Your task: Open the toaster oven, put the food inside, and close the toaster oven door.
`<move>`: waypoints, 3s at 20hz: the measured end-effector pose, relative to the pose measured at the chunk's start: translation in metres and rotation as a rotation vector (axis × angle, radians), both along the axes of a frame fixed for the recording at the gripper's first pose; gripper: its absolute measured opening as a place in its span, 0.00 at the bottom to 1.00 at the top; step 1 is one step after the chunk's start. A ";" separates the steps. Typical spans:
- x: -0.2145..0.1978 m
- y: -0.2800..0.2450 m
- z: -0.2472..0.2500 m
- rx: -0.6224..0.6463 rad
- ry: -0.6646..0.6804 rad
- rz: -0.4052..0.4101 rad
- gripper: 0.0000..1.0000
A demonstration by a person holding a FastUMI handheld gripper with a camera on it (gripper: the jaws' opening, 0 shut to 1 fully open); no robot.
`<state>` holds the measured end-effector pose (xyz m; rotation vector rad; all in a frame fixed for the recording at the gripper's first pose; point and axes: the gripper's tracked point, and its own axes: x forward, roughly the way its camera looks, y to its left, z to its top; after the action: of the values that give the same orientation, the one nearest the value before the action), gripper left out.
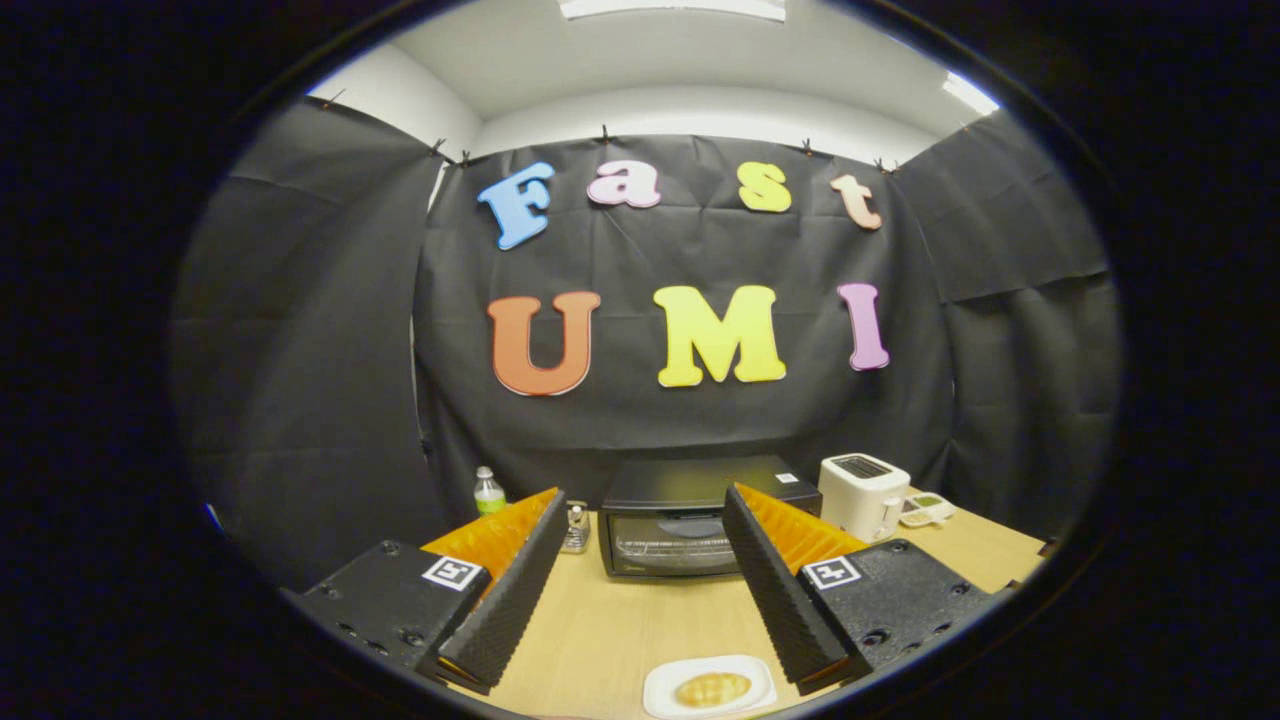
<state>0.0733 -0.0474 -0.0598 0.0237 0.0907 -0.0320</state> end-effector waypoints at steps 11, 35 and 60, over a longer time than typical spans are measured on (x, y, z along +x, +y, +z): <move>0.112 -0.055 -0.058 -0.036 0.147 -0.090 1.00; 0.245 -0.074 -0.161 -0.016 0.240 -0.102 1.00; 0.133 -0.059 -0.226 -0.038 0.394 -0.108 1.00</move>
<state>0.2063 -0.1068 -0.2860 -0.0159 0.4830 -0.1463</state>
